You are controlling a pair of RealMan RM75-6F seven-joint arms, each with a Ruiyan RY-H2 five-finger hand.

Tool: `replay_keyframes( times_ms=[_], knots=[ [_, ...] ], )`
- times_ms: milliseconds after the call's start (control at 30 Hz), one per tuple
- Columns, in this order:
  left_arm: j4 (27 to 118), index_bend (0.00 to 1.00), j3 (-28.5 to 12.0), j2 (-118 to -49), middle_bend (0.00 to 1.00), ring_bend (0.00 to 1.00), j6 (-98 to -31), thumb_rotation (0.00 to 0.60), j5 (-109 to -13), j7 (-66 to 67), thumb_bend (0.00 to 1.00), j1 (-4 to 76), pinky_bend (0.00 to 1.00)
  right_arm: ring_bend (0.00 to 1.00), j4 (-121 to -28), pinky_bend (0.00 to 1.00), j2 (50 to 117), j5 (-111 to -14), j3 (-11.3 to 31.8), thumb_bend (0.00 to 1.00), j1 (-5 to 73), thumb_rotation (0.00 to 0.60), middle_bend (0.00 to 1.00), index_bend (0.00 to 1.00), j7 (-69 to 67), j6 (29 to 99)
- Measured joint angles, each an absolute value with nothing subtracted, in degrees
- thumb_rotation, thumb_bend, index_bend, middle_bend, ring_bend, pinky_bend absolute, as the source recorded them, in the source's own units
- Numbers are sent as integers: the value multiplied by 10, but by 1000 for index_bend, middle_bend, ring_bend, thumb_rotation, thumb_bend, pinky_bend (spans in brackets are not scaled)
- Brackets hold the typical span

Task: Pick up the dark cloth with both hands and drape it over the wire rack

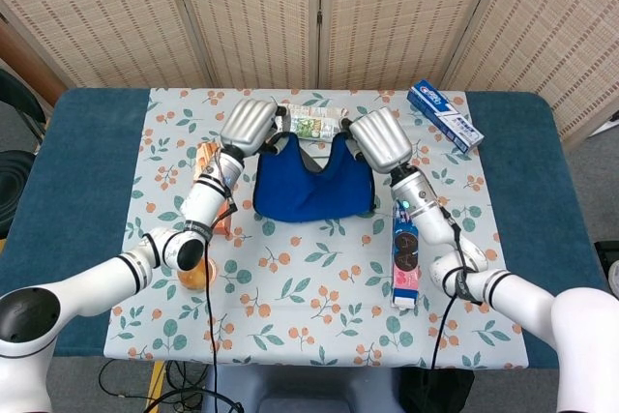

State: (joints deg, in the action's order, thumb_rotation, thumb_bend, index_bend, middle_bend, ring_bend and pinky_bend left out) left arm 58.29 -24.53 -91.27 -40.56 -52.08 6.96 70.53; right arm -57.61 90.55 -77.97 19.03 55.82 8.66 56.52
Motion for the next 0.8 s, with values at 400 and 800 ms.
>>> replay_keyframes(
  times_ms=[400,800],
  knots=[
    [537,618,-246,-926,1000,989,-398,600,-492,83,401,715,1000,878,-513,1000,935,-755,196,491,590,600,888,676,84,537],
    [509,616,-241,-935,1000,988,-389,600,-479,92,401,719,1000,878,-456,1000,962,-744,187,491,607,600,884,676,79,518]
  ],
)
